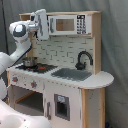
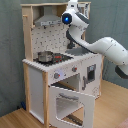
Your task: Play with the kitchen
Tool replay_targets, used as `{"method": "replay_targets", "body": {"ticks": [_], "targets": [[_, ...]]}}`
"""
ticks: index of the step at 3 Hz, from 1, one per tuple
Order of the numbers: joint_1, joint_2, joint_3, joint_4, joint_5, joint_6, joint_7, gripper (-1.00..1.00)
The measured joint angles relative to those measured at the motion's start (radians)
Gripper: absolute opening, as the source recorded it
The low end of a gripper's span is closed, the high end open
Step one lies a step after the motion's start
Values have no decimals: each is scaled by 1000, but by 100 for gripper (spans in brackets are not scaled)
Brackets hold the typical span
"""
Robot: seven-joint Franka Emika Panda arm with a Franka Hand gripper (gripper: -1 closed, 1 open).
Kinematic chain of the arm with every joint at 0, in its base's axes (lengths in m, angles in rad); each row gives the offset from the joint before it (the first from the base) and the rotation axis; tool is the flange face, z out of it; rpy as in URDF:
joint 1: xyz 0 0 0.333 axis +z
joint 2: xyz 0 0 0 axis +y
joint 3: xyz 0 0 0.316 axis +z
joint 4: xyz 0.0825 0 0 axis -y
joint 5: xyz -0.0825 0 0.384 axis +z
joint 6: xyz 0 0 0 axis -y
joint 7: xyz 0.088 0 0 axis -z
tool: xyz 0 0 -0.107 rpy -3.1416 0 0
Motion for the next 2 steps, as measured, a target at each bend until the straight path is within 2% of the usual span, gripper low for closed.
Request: {"method": "replay_targets", "body": {"ticks": [1, 2], "targets": [[56, 0, -19, -68, -8, -47, -5, -100], [124, -3, -34, -151, -22, -50, -6, -100]]}}
